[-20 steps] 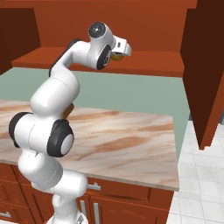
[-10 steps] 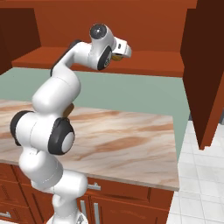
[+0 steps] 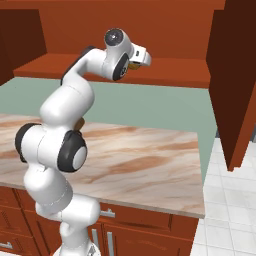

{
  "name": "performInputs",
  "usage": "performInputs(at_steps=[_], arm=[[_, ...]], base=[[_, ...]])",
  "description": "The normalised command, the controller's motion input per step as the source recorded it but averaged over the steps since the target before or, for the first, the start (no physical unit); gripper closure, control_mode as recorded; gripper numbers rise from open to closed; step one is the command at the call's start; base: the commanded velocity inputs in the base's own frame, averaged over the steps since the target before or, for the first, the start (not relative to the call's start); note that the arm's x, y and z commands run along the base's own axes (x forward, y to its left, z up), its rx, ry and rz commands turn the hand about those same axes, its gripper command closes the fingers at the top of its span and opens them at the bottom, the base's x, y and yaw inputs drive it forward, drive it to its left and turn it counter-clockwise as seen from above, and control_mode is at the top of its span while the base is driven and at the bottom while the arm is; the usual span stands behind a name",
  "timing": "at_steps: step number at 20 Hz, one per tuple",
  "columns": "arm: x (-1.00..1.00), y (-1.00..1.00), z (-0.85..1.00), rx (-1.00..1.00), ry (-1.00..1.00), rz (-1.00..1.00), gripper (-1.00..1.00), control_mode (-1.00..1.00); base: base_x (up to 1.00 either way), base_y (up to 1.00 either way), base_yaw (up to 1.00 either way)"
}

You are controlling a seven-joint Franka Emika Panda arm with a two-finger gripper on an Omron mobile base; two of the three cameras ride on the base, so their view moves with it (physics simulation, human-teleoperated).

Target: Pick the squashs from the cabinet and place them in one bowl. Pick the carrot from the sink and place it in the other bowl.

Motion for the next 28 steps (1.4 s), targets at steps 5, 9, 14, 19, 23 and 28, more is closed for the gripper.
performInputs(at_steps=[5,9,14,19,23,28], arm=[[0.12,-0.07,-0.01,0.0,0.0,0.0,-1.0,-1.0],[0.03,-0.1,-0.03,0.0,0.01,0.0,-1.0,-1.0],[0.02,-0.04,-0.09,0.0,0.02,0.0,-1.0,-1.0],[0.03,0.0,-0.18,0.04,0.04,0.0,-1.0,-1.0],[0.0,0.0,-0.21,0.04,0.02,0.0,1.0,-1.0],[0.0,0.0,-0.18,0.02,0.0,0.0,1.0,-1.0]], base=[[0.0,0.0,0.0],[0.0,0.0,0.0],[0.0,0.0,0.0],[0.0,0.0,0.0],[0.0,0.0,0.0],[0.0,0.0,0.0]])
